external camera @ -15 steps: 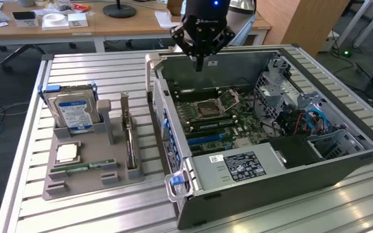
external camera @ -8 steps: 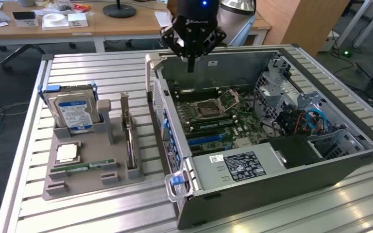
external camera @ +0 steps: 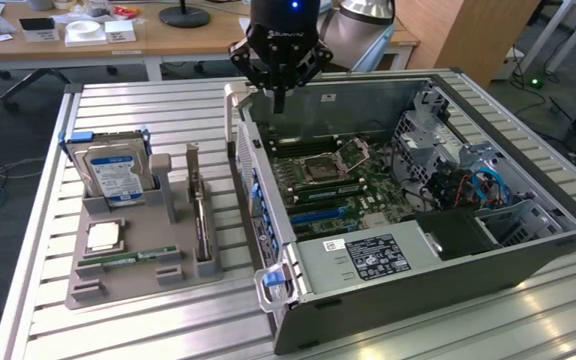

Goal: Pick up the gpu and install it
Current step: 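Reach for the gpu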

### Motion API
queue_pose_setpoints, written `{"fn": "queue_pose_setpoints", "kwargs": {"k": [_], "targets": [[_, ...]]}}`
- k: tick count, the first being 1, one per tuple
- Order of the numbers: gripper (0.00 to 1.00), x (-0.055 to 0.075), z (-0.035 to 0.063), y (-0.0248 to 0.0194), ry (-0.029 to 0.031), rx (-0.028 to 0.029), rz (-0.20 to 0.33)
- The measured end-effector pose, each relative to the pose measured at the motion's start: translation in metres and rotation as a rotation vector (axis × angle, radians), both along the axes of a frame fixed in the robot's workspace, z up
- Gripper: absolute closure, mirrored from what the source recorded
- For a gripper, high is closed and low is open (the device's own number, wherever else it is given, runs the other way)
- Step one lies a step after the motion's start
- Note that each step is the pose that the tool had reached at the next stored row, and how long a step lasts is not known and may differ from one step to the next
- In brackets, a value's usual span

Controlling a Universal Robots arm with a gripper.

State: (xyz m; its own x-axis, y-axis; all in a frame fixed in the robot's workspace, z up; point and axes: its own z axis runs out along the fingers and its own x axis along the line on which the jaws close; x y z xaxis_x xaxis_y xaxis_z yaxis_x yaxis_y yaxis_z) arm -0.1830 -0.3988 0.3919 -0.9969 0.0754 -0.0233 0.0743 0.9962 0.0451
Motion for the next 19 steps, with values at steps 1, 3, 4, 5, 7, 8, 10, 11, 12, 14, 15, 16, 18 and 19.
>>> {"fn": "queue_pose_setpoints", "kwargs": {"k": [1, 3, 4, 5, 7, 8, 10, 11, 12, 14, 15, 16, 18, 19], "targets": [[0.89, -0.002, -0.0001, 0.0000, 0.0000, 0.0000, 0.000], [0.89, -0.008, -0.0002, 0.0000, -0.0001, 0.0000, 0.000], [0.89, -0.010, -0.0002, 0.0000, 0.0000, 0.0000, 0.000], [0.89, -0.013, -0.0002, 0.0000, 0.0000, 0.0000, 0.000], [0.89, -0.018, -0.0004, 0.0000, 0.0000, 0.0000, 0.000], [0.89, -0.021, -0.0005, 0.0000, 0.0000, 0.0000, 0.000], [0.89, -0.027, -0.0006, 0.0000, -0.0001, 0.0000, 0.000], [0.89, -0.029, -0.0006, 0.0000, 0.0000, 0.0000, 0.000], [0.89, -0.032, -0.0007, 0.0000, 0.0000, 0.0000, 0.000], [0.89, -0.038, -0.0009, 0.0000, 0.0000, 0.0000, 0.000], [0.89, -0.041, -0.0010, 0.0000, 0.0000, 0.0000, 0.000], [0.89, -0.043, -0.0011, 0.0000, 0.0000, 0.0000, 0.000], [0.89, -0.049, -0.0015, 0.0000, -0.0001, 0.0000, 0.000], [0.89, -0.052, -0.0017, 0.0000, -0.0001, 0.0000, 0.000]]}}
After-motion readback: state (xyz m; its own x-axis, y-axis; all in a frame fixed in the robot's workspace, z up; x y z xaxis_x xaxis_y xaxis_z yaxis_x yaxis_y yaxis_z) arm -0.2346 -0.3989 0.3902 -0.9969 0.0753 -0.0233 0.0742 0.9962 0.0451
